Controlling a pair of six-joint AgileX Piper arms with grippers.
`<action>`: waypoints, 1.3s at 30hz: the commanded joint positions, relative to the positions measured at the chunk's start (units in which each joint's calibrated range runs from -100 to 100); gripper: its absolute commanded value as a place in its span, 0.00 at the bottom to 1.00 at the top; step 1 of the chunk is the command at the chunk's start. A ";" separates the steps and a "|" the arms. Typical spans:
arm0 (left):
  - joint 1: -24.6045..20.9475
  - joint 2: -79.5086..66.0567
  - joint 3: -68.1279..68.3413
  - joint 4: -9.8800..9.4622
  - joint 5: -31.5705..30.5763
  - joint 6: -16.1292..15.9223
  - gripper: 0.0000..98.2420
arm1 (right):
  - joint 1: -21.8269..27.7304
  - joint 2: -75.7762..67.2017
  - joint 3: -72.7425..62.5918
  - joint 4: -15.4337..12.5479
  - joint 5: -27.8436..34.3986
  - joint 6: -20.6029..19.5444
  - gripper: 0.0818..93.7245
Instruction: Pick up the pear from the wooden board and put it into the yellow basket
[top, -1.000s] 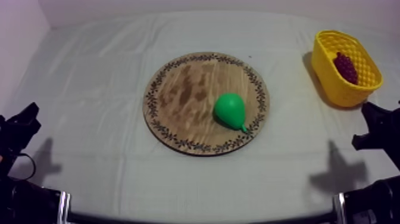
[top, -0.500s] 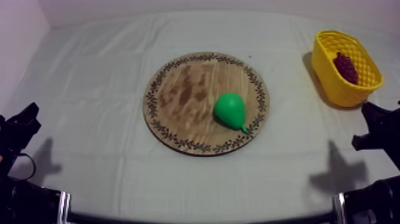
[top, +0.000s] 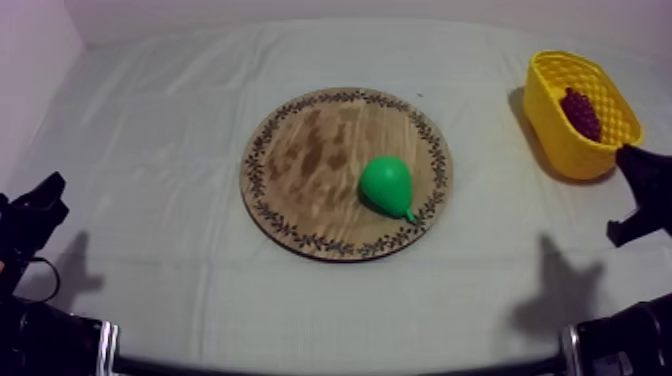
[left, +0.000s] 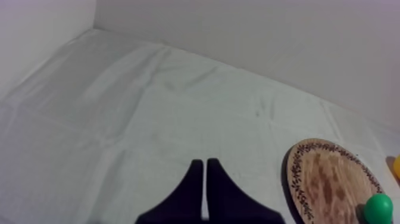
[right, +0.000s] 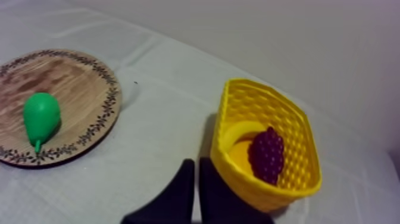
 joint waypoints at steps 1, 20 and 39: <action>0.02 0.00 0.00 0.02 -0.01 -0.01 0.00 | -2.57 6.15 -12.15 0.90 5.70 -1.10 0.01; 0.02 0.00 0.00 0.02 -0.01 -0.01 0.00 | -26.52 48.07 -64.99 13.25 43.26 -18.30 0.00; 0.02 0.00 0.00 0.02 -0.01 -0.01 0.00 | -32.98 73.53 -81.09 18.58 56.89 -35.04 0.00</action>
